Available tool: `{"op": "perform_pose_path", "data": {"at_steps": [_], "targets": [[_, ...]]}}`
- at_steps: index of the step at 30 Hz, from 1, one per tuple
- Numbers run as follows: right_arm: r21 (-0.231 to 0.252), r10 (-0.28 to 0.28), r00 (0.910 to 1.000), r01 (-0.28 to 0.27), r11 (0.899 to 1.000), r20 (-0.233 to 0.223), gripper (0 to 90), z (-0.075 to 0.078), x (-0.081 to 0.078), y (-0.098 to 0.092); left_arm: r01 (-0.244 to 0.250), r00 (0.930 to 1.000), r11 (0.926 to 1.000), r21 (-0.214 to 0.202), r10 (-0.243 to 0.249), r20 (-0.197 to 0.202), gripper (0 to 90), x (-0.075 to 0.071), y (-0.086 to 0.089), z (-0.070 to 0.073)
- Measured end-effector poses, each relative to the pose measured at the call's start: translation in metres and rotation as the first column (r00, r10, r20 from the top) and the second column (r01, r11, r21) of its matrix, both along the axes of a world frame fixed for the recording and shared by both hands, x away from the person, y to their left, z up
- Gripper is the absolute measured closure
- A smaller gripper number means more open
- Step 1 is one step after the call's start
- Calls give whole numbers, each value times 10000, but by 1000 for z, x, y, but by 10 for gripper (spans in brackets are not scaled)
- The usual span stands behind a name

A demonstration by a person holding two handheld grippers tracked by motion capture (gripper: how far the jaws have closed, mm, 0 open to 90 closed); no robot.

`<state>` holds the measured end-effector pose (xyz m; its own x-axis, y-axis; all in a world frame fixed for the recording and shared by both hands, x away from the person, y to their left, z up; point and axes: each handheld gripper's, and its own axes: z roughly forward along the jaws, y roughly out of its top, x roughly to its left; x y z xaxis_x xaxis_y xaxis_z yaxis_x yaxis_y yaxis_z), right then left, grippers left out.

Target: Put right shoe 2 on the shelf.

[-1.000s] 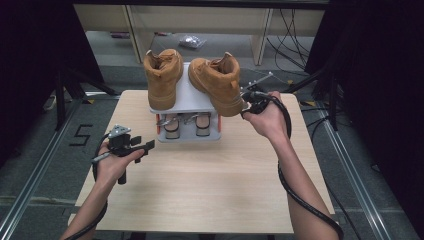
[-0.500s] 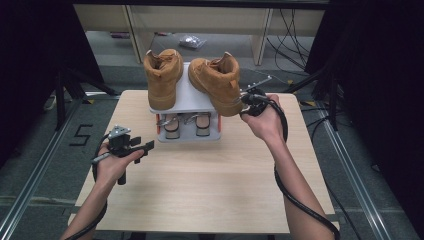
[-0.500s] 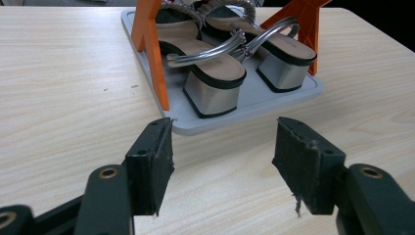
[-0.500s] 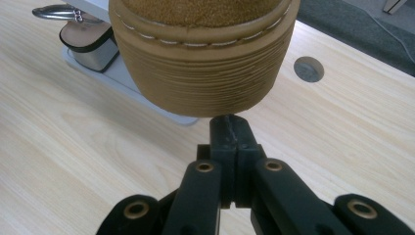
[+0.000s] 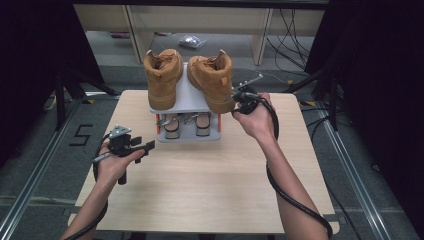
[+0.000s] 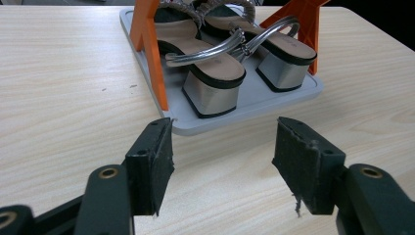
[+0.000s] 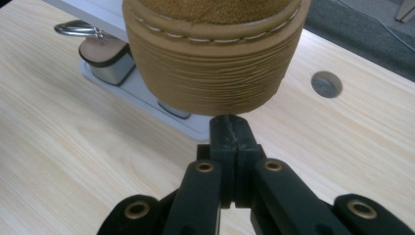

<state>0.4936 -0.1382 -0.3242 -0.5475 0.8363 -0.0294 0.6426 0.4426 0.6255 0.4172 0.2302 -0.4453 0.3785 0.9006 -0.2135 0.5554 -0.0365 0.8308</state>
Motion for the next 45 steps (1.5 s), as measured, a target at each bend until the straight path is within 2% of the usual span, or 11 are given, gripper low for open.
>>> {"op": "perform_pose_path", "data": {"at_steps": [5,8,14,19,25,37,43,45], "targets": [[120,127,9999,-126,9998,-83,900,-1,6,14,-64,10000,10000,-11,64,-15,390,-1,3,0],[43,209,9998,-209,9998,-44,900,0,9,21,-82,10000,10000,-12,82,-12,390,-1,4,0],[27,358,9991,-357,9994,-246,900,4,13,37,-83,10000,10000,-13,83,-28,390,-1,4,-1],[-11,623,9975,-624,9981,-342,900,2,18,48,-68,10000,10000,-29,68,28,389,0,5,0],[136,683,9965,-677,9976,-486,900,-1,21,60,-88,10000,10000,-7,88,-4,390,-1,6,0],[256,623,9956,-606,9978,-699,900,-2,27,66,-94,10000,10000,-10,94,-6,390,0,6,0],[417,650,9956,-623,9972,-673,900,-2,27,65,-61,10000,10000,-47,61,5,390,0,4,-1],[285,682,9963,-668,9974,-527,900,-3,26,64,-66,10000,10000,-34,66,-13,389,-1,4,-1]]}}
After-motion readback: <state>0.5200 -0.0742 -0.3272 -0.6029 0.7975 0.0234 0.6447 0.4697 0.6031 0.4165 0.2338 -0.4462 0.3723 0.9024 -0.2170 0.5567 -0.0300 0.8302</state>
